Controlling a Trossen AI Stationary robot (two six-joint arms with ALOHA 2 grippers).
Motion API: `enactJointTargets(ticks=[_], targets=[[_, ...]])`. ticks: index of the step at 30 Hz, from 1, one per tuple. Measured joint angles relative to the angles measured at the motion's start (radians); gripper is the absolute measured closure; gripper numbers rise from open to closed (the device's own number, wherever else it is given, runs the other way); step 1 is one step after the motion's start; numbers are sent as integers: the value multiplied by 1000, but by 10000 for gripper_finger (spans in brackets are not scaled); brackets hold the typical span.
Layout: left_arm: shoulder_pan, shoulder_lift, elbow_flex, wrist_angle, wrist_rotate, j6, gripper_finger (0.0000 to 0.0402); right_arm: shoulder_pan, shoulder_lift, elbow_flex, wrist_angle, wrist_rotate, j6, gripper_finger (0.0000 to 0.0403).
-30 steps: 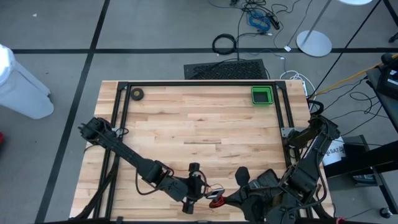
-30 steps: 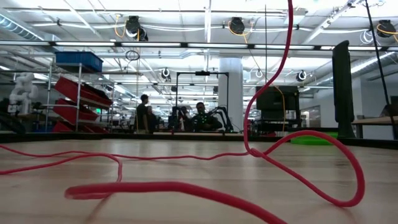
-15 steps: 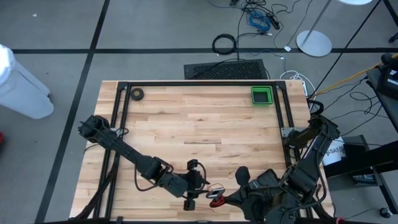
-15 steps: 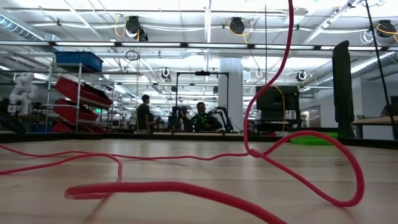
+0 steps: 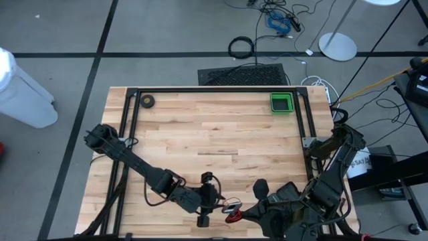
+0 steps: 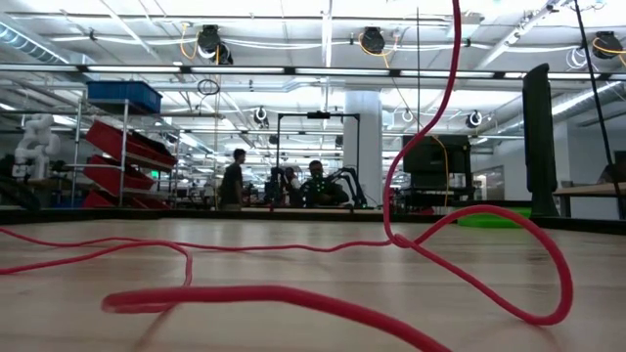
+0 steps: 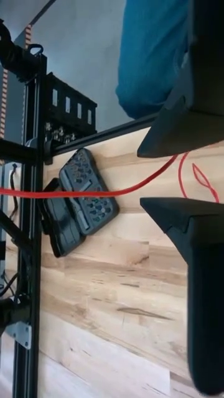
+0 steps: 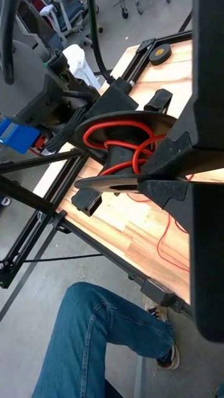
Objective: Coil cords
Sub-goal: Uncoil the red wire on the black spool
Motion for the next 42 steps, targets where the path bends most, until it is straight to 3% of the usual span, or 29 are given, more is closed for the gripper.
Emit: enactJointTargets(ticks=[11, 21, 27, 42], targets=[[0, 0, 0, 0, -2, 47, 395, 0, 0, 0, 0, 0, 0, 403], [0, -9, -2, -19, -11, 55, 399, 0, 0, 0, -3, 0, 8, 403], [-16, -82, -2, -164, -105, 26, 399, 6, 0, 0, -11, 0, 8, 403], [-175, -232, -2, -337, -136, -44, 400, 7, 0, 0, -54, 73, 49, 403]])
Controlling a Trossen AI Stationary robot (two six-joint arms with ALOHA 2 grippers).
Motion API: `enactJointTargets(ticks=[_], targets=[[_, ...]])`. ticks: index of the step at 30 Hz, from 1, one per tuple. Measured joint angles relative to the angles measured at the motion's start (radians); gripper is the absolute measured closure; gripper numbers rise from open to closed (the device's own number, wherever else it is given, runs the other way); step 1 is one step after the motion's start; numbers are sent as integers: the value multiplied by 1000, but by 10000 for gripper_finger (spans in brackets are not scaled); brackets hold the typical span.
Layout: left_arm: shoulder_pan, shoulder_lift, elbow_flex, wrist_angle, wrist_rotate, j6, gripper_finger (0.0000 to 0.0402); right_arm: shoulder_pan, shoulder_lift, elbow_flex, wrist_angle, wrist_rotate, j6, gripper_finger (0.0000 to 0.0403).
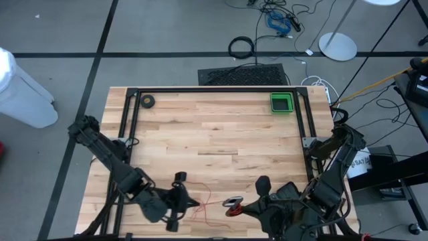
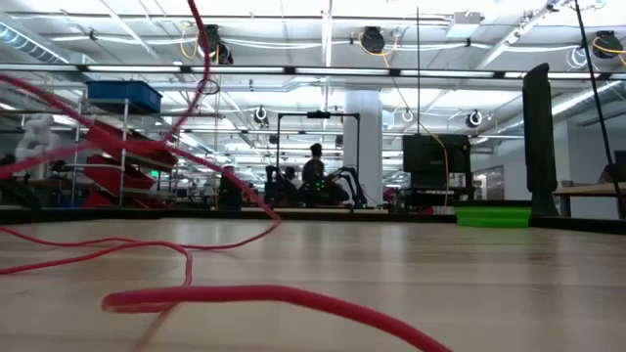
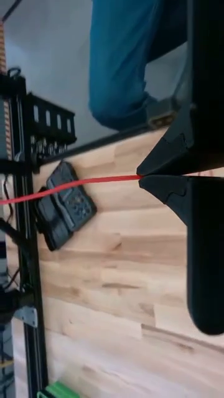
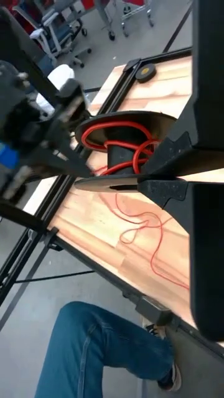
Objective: Coil cords
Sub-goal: Uncoil the red wire on the black spool
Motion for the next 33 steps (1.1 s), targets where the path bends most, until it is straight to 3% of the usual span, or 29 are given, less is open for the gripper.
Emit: enactJointTargets(ticks=[24, 33], targets=[[-268, -116, 0, 4, -259, 22, 400, -2, 0, 0, -123, 55, 119, 403], [-333, -118, 0, 240, -285, 286, 400, -13, 2, 0, -122, 45, 135, 403]])
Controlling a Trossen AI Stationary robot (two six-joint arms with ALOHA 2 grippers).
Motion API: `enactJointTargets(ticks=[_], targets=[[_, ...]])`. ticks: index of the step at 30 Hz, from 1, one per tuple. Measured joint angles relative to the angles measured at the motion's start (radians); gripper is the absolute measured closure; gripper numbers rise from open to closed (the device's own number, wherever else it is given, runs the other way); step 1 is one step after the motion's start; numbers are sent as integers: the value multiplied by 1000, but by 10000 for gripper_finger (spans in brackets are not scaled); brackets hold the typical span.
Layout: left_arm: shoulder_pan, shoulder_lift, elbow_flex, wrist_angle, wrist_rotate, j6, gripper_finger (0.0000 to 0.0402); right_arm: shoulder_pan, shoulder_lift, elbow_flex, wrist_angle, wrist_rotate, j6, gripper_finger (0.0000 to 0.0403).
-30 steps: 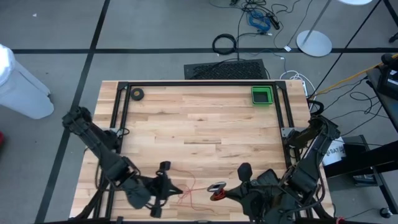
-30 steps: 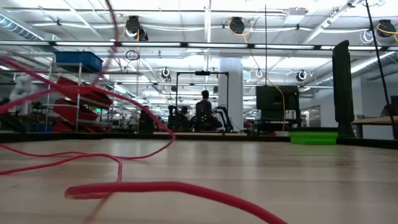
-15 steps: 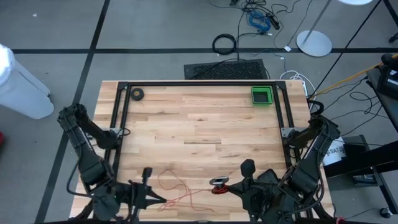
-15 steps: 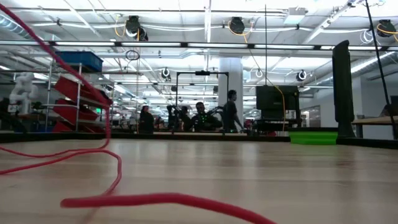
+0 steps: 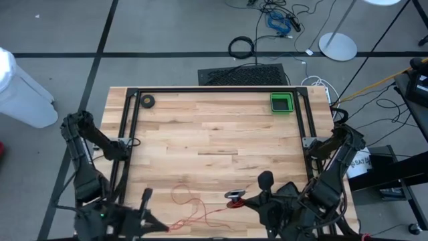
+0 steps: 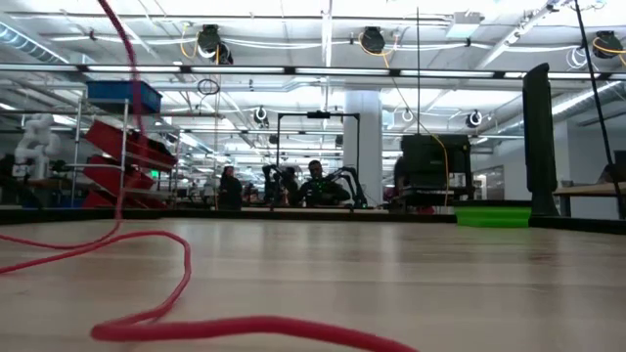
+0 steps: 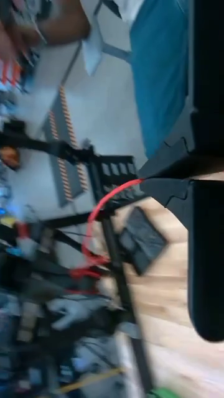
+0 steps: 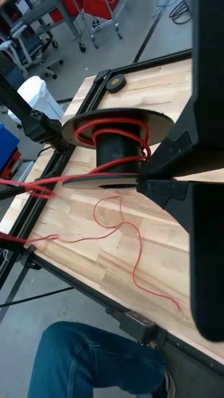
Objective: Coil cords
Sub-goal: Uncoil the red wire on the black spool
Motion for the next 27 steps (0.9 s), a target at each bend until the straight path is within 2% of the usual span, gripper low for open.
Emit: enactJointTargets(ticks=[5, 12, 20, 27], targets=[[-32, 4, 0, 154, -10, 199, 400, -29, 11, 0, 5, -83, 14, 403], [-19, 33, 0, 264, -14, 379, 400, -79, 48, 0, 67, -192, -60, 403], [54, 80, 0, 372, -34, 484, 400, -130, 90, 0, 221, -389, -216, 403], [100, 95, 0, 394, -67, 494, 400, -161, 131, 0, 270, -553, -282, 403]])
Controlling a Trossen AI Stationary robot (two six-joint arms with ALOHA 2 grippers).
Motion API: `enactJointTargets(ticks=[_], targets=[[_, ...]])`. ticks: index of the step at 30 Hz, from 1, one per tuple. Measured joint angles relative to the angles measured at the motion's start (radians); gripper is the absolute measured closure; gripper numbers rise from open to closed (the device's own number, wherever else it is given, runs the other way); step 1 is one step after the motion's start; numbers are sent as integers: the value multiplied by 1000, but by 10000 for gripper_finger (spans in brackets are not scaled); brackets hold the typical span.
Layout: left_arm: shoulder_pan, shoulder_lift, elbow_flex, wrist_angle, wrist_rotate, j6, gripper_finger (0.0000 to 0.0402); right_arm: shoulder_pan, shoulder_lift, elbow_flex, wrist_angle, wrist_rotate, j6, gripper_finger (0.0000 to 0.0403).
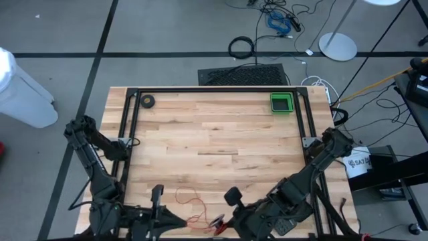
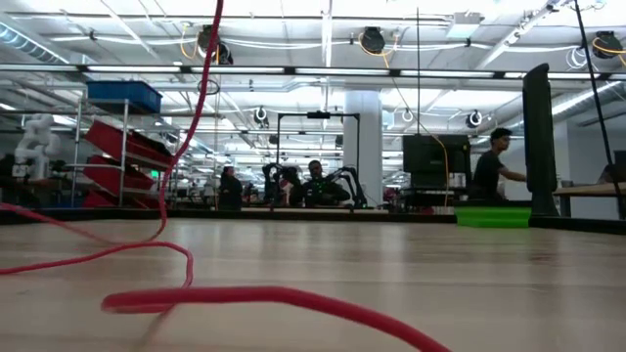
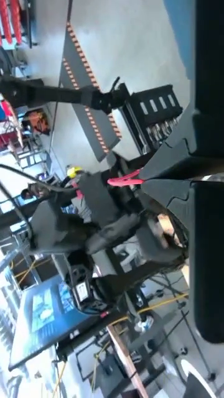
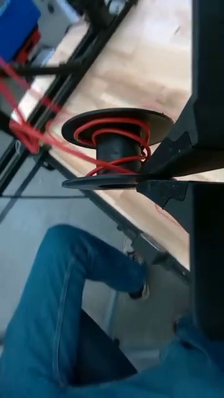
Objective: Coil cords
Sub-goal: Uncoil the red wire on the black spool
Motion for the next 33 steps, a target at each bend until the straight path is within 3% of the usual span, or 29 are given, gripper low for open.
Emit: enactJointTargets(ticks=[9, 19, 27, 33], targets=[[29, -1, -14, -43, -297, -3, 400, -26, 30, 0, 104, -169, -59, 403], [112, -1, -89, -74, -305, -38, 400, -2, 30, -1, 278, -341, -185, 403], [178, -1, -101, -341, -296, -251, 400, 43, 15, -1, 366, -359, -304, 403], [203, -1, -101, -490, -216, -375, 400, 77, -21, -1, 380, -326, -319, 403]])
